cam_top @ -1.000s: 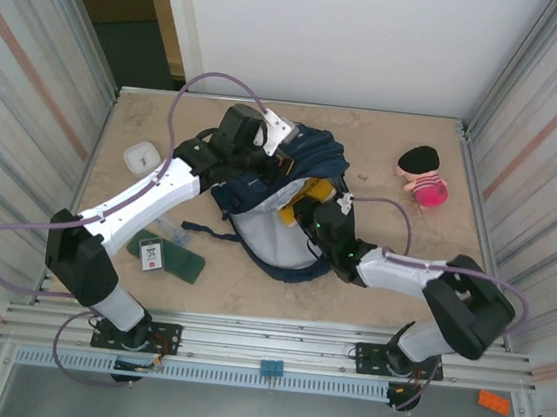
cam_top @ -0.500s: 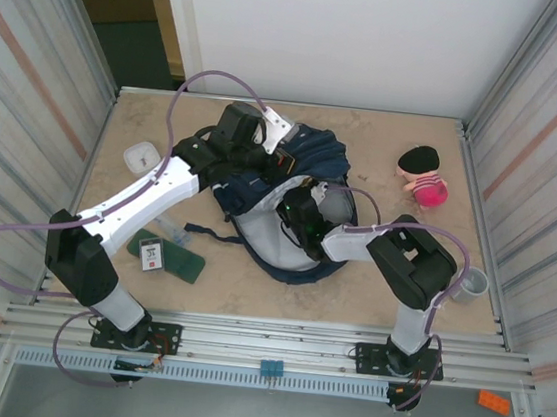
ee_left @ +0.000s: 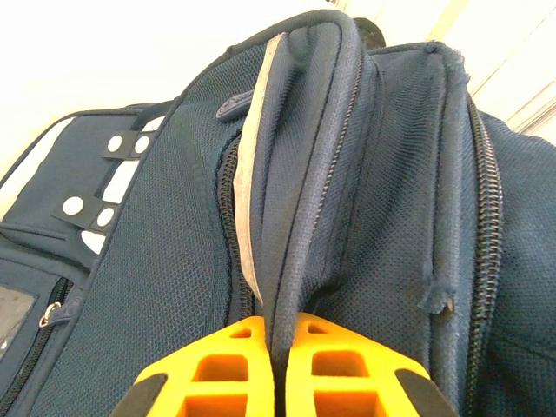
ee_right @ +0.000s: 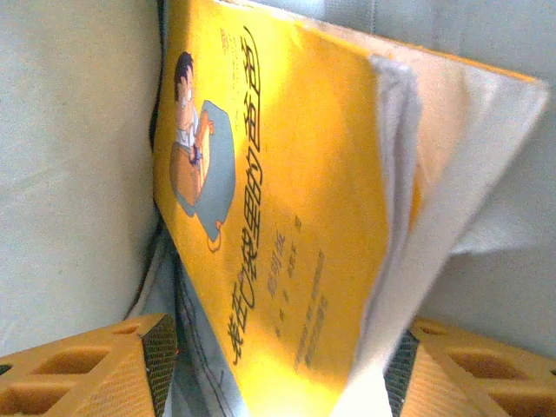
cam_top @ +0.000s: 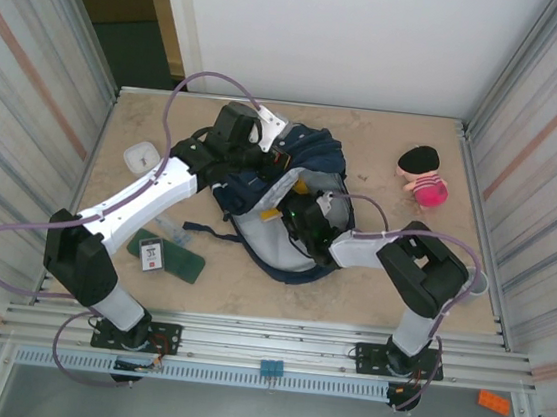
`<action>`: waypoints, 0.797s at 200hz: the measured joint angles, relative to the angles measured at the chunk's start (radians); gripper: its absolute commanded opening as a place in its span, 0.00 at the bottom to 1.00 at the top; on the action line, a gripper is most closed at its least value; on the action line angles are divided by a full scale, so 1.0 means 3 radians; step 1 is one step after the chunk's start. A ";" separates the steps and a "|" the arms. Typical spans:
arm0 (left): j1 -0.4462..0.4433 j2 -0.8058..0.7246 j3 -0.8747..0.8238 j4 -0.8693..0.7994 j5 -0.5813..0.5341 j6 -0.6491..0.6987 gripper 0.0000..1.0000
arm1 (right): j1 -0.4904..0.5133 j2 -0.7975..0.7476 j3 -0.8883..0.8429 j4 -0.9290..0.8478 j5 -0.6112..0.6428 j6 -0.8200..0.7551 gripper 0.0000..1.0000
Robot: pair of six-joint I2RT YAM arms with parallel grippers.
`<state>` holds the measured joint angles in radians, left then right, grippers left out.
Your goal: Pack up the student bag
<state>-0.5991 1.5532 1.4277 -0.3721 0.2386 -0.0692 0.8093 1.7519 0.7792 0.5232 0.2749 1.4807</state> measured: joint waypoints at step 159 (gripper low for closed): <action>-0.0200 -0.0023 -0.0618 0.0411 -0.0025 -0.0008 0.00 | -0.0449 -0.3339 -0.0529 -0.2065 -0.0223 -0.1300 0.64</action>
<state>-0.6590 1.5463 1.2423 -0.2489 0.2310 -0.0715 0.6746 0.7502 0.6205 -0.0963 0.2081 1.0908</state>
